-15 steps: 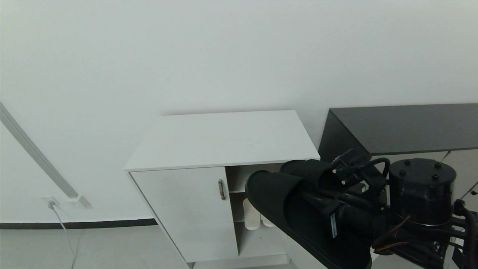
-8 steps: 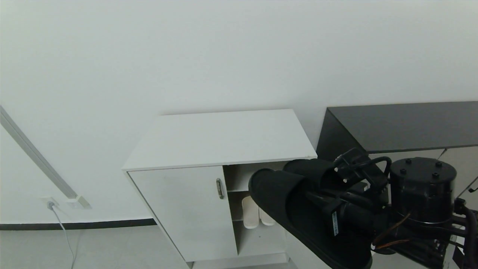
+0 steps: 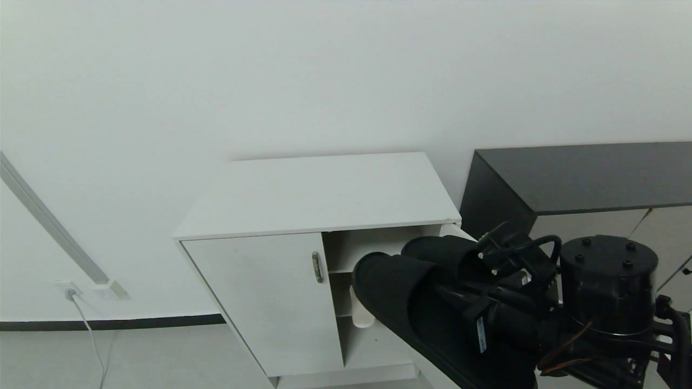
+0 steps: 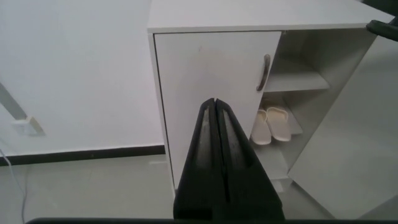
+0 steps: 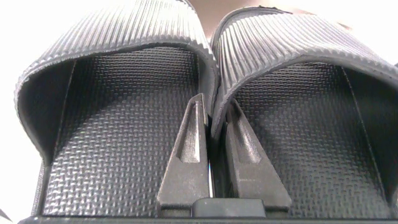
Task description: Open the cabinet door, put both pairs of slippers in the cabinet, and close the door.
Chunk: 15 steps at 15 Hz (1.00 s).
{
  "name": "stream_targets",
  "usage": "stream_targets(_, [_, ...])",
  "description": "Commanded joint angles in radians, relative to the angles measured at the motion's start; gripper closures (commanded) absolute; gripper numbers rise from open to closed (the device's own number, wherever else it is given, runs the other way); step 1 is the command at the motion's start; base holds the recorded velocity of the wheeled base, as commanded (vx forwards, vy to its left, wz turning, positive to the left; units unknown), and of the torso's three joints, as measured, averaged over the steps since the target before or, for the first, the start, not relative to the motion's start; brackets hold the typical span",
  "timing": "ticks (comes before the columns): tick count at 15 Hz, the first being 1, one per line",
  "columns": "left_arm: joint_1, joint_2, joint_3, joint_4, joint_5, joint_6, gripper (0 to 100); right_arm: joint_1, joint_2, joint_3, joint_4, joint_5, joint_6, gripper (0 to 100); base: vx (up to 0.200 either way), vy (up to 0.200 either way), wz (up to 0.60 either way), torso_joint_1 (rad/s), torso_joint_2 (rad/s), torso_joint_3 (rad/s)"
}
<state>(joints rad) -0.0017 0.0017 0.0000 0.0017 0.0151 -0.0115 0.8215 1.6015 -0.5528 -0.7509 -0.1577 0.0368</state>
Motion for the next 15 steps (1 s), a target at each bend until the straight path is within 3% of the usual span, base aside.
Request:
stream_targets(1, [0.000,0.000,0.000,0.000,0.000,-0.001,100,0.005,0.008,0.005,-0.001,0.001,0.000,100,0.000,0.000,0.00,-0.159,0.39,0.227])
stream_targets(15, [0.000,0.000,0.000,0.000,0.000,0.001,100,0.007,0.058,0.039,-0.119,-0.005,-0.002,100,0.000,0.000,0.00,-0.208,0.52,0.306])
